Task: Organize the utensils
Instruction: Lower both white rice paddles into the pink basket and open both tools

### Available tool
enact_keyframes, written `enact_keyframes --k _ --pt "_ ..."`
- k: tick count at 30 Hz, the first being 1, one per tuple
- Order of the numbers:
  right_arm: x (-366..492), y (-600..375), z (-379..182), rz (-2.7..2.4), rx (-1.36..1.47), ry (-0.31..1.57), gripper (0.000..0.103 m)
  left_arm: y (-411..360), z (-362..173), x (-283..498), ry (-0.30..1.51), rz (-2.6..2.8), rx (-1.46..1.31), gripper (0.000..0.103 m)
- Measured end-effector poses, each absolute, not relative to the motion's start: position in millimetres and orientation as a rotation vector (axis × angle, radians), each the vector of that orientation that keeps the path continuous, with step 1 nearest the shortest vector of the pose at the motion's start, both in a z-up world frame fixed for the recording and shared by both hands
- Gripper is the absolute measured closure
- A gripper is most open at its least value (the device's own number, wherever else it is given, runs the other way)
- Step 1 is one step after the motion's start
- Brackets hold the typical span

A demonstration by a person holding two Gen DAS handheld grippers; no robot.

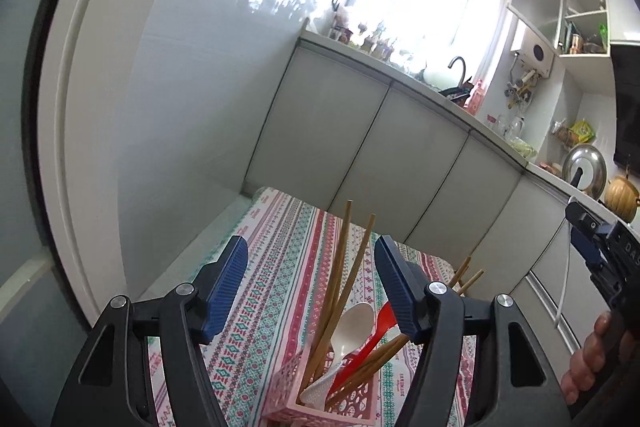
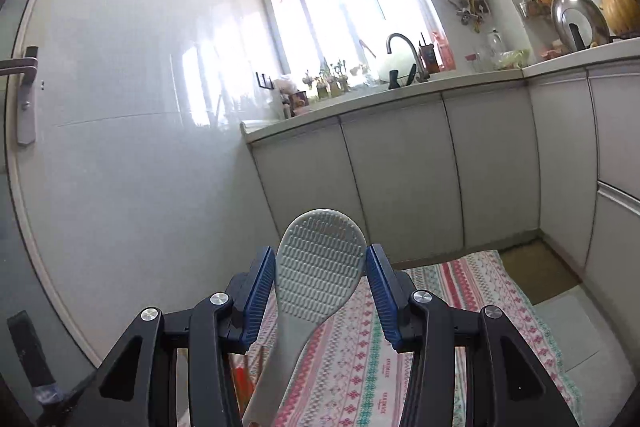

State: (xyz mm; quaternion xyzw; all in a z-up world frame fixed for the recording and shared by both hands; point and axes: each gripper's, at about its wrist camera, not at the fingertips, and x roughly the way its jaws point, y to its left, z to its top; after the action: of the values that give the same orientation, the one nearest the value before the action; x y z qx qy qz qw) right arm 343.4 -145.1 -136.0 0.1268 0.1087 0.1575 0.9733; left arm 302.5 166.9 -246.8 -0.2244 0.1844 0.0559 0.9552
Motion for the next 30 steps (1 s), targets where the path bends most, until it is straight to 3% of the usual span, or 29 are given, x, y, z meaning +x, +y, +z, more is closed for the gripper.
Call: enact_keyframes --k 5,12,22,30 --pt "322 -108 -140 0.346 0.162 0.179 0.055 182 -245 301 0.531 0.182 -0.51 0.031" --pt "312 -63 -160 0.383 0.067 0.152 0.055 182 -232 287 0.639 0.277 -0.372 0.028" --pt "319 -3 -211 0.437 -0.083 0.156 0.055 214 -233 277 0.675 0.291 -0.488 0.028" --pt "319 22 -248 0.298 -0.224 0.014 0.055 216 -232 293 0.708 0.266 -0.532 0.028"
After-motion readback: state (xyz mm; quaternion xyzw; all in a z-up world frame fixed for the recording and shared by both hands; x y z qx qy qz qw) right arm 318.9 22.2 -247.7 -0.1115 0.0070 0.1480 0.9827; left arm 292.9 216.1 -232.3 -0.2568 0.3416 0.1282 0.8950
